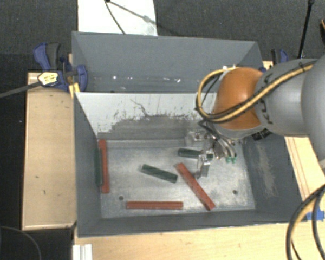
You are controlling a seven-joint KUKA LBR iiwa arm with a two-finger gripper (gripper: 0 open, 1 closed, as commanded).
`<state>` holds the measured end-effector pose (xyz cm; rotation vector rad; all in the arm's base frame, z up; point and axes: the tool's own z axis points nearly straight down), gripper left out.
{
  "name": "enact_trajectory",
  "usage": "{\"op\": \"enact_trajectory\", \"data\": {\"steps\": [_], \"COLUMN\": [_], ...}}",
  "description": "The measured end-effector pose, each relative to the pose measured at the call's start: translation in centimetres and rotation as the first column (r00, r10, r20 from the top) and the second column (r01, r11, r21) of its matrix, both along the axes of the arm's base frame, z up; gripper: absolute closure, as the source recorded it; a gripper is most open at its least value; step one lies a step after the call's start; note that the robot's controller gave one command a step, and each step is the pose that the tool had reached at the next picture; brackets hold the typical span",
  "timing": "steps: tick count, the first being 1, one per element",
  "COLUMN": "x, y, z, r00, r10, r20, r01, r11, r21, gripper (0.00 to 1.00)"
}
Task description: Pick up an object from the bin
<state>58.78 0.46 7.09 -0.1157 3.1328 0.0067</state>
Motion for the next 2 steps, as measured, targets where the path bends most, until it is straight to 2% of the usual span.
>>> {"op": "enact_trajectory", "data": {"steps": [1, 2], "x": [-0.1, -2.0], "y": [-0.5, -1.1], "z": [0.0, 15.5], "r00": [1.0, 0.998], "r10": [-0.002, -0.061], "r20": [-0.001, 0.004], "r01": [0.002, 0.061], "r11": [1.0, 0.998], "r21": [-0.004, -0.003], "gripper": [1.0, 1.0]}}
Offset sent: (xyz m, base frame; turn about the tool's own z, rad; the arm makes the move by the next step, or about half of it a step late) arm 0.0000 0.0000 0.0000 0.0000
